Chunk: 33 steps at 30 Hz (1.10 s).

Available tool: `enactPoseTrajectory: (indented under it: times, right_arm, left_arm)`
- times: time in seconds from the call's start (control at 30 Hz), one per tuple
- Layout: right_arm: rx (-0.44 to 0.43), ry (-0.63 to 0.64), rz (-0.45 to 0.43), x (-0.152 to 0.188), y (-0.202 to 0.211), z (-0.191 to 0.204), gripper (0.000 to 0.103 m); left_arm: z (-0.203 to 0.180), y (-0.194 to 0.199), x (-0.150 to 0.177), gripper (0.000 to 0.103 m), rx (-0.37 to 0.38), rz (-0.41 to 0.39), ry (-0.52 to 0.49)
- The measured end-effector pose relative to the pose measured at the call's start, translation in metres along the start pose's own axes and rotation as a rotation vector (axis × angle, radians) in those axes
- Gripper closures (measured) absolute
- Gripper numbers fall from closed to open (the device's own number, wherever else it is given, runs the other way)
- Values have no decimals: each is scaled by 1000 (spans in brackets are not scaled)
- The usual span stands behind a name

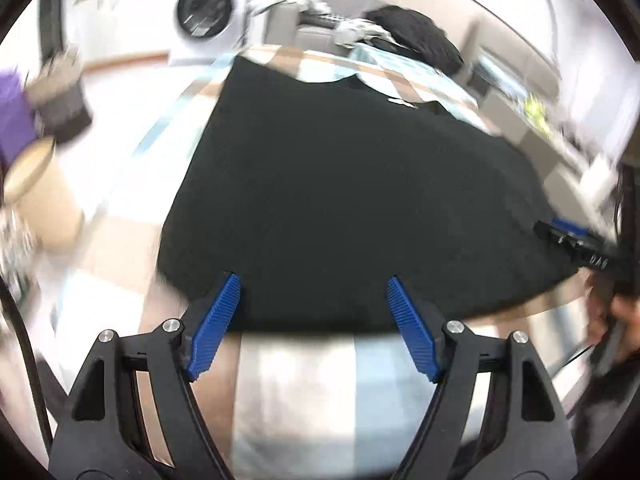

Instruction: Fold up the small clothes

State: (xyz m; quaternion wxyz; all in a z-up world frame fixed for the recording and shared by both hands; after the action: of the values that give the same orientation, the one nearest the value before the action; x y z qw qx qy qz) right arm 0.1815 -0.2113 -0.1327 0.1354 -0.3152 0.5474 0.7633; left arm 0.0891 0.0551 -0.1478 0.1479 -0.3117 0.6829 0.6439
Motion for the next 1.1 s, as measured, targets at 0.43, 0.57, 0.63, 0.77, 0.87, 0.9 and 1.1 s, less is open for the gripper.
enactPoseTrajectory:
  times: [0.43, 0.57, 0.63, 0.77, 0.87, 0.9, 1.1]
  right_arm:
    - [-158, -54, -65, -6, 15, 20, 12]
    - [-161, -48, -77, -7, 16, 22, 12]
    - [-160, -44, -78, -6, 17, 23, 12]
    - [-159, -36, -64, -2, 12, 27, 12]
    - [-155, -25, -49, 1, 7, 29, 12]
    - [-150, -23, -43, 2, 6, 29, 12]
    - [-135, -31, -37, 4, 4, 23, 12]
  left_arm:
    - [27, 2, 19, 38, 64, -21, 322]
    - [24, -10, 5, 37, 5, -66, 337]
    - [22, -18, -4, 42, -38, -84, 345]
    - [18, -38, -21, 79, -85, -102, 384]
    - [18, -41, -28, 88, -98, -124, 401]
    - [18, -39, -28, 89, -99, -130, 390]
    - [23, -23, -12, 82, -71, -86, 347]
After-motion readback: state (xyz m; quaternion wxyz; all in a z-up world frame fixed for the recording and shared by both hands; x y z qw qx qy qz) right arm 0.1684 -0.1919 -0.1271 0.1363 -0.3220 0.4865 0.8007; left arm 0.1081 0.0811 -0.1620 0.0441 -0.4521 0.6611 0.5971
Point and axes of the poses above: each gripper's, at about its wrist camera, not at the fingertips, and y roughly against the way its jaws point, z to its left, x to its underside, the point moved 7 cm from there along -y, roughly the way its jaws point, and after that the axes turned 8 degrees about -x, right-handed, at the moved point
